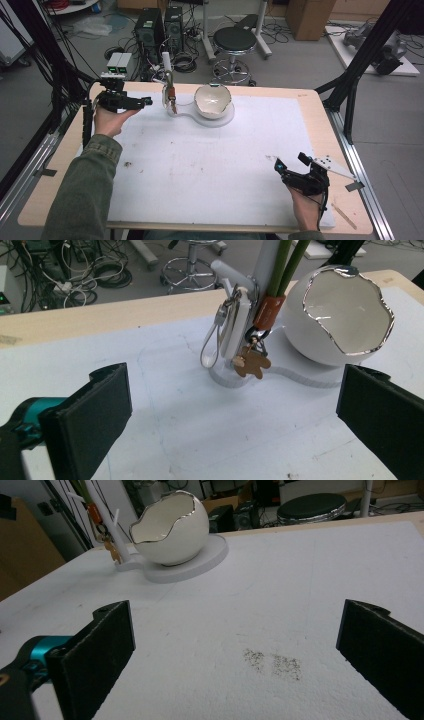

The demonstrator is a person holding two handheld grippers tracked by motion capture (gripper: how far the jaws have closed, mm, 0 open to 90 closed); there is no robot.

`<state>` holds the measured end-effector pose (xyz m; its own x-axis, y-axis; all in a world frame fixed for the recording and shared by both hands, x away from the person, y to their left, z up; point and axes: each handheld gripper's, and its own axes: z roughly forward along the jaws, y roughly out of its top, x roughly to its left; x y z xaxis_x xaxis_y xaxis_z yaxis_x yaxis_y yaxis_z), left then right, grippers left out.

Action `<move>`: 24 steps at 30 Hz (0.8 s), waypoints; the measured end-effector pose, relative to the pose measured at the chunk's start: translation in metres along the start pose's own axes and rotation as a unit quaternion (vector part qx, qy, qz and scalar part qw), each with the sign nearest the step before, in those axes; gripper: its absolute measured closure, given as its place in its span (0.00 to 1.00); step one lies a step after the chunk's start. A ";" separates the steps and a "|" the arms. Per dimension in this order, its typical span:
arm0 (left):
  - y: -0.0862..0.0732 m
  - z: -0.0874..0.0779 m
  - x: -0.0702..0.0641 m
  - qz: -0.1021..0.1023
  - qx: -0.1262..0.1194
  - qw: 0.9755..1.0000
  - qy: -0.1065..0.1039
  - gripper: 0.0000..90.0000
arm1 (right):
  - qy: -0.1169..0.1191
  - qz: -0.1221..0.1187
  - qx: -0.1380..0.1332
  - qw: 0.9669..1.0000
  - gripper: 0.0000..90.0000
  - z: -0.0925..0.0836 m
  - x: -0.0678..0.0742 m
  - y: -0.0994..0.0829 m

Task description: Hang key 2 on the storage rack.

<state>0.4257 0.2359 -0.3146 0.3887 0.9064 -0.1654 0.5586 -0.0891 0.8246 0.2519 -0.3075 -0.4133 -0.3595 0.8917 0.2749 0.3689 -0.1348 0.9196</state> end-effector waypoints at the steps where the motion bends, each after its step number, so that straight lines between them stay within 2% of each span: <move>1: -0.002 0.000 0.000 0.000 0.000 1.000 0.001 0.02 | -0.001 0.000 0.001 1.000 0.01 0.000 0.000 0.000; 5: -0.010 -0.004 0.000 0.005 0.002 1.000 0.008 0.02 | -0.001 -0.002 0.001 1.000 0.01 0.001 0.000 0.000; 9: -0.021 -0.008 0.001 0.004 -0.007 1.000 0.012 0.02 | -0.001 -0.001 0.002 1.000 0.01 0.001 0.000 0.000; 18: -0.045 -0.016 0.003 0.005 -0.001 1.000 0.019 0.02 | -0.003 -0.001 0.001 1.000 0.01 0.001 0.000 0.000; 24: -0.059 -0.025 -0.001 0.013 -0.004 1.000 0.012 0.02 | -0.003 -0.002 0.004 1.000 0.01 0.001 0.001 0.000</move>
<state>0.3736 0.2507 -0.3496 0.3844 0.9138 -0.1312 0.5436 -0.1092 0.8322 0.2521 -0.3066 -0.4134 -0.3554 0.8950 0.2695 0.3738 -0.1282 0.9186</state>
